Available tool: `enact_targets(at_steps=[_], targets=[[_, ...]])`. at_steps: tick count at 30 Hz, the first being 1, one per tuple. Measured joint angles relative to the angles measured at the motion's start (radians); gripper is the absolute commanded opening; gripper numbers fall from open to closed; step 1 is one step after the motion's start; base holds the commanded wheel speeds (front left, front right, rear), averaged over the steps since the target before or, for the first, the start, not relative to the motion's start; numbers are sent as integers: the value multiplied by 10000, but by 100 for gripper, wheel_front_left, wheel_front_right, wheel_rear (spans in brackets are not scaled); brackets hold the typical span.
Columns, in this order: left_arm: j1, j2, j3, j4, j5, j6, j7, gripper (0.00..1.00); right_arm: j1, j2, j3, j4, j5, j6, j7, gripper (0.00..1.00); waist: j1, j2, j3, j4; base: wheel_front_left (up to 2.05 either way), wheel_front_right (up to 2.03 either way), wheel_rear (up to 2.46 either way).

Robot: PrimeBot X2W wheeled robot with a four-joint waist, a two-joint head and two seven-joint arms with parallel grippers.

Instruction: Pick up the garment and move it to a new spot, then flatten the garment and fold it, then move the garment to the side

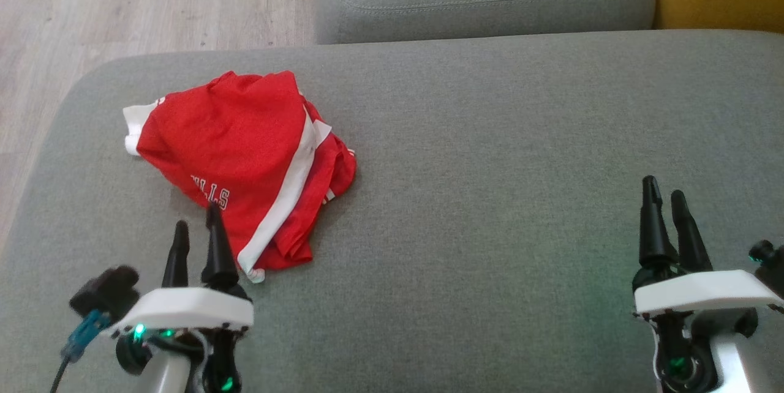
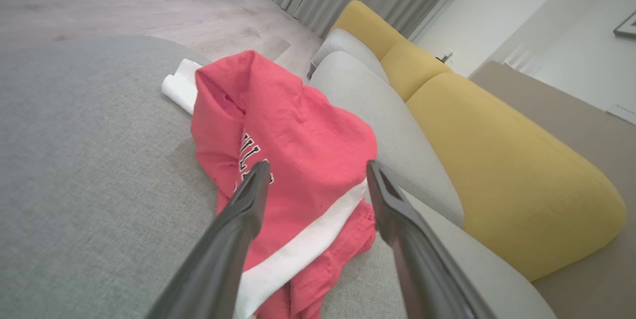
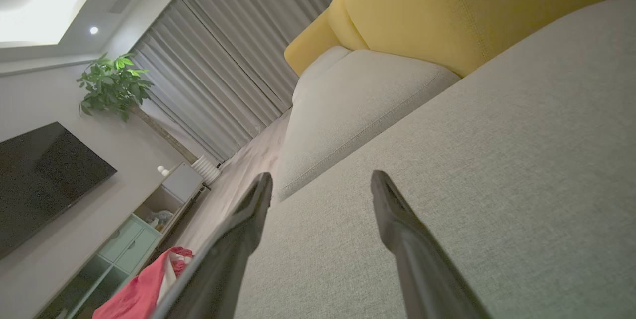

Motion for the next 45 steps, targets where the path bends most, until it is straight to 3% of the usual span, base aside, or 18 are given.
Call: enact_targets(at_steps=[13, 21, 29, 37, 45], targets=[[-584, 738, -1641, 102, 1701, 978, -351, 100, -35, -2, 479, -395, -2140, 2, -347, 100, 0, 0, 84, -90, 0, 0, 0], [-941, 1078, -2479, 136, 2497, 1323, -598, 100, -42, -4, 667, -612, -3335, 2, -554, 100, 0, 0, 142, -183, 0, 0, 0], [-1244, 1392, -3413, 499, 3425, 1335, -802, 100, -58, -13, 932, -688, -4790, 2, -844, 100, 0, 0, 203, -214, 0, 0, 0], [-1689, 1588, -4249, 803, 4543, 1778, -1051, 100, -149, -13, 1133, -930, -6257, 2, -1062, 100, 0, 0, 274, -171, 0, 0, 0], [-1696, 1379, -3870, 65, 3927, 2010, -1289, 100, -208, -17, 1204, -980, -6424, 4, -1313, 100, 0, 0, 327, -156, 0, 0, 0]])
